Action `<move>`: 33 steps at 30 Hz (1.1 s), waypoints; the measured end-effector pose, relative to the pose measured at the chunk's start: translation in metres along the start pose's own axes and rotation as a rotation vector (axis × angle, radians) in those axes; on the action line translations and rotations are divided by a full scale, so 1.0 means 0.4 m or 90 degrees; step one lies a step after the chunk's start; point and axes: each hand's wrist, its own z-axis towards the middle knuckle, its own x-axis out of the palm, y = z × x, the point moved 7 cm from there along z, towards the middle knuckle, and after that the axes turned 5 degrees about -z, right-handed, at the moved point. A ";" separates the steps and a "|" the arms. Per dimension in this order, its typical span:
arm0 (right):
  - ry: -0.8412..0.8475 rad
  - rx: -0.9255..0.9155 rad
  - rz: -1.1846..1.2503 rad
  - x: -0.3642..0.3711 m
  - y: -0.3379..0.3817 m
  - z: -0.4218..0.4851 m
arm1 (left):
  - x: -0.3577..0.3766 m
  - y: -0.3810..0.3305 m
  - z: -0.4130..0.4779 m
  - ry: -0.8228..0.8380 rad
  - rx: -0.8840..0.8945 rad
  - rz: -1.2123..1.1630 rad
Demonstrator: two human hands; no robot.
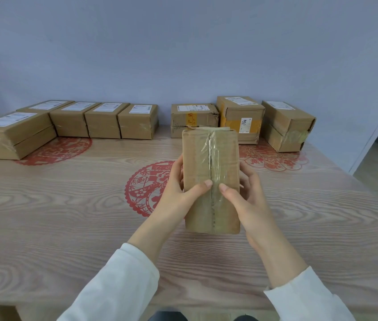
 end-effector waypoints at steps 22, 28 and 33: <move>-0.067 -0.022 -0.012 -0.018 0.033 0.002 | 0.024 -0.040 0.002 0.022 0.057 0.063; -0.043 -0.042 -0.047 -0.011 0.054 -0.007 | 0.020 -0.054 0.001 0.000 0.089 0.066; -0.068 -0.052 -0.033 -0.015 0.069 -0.002 | 0.029 -0.076 -0.001 0.001 0.097 0.073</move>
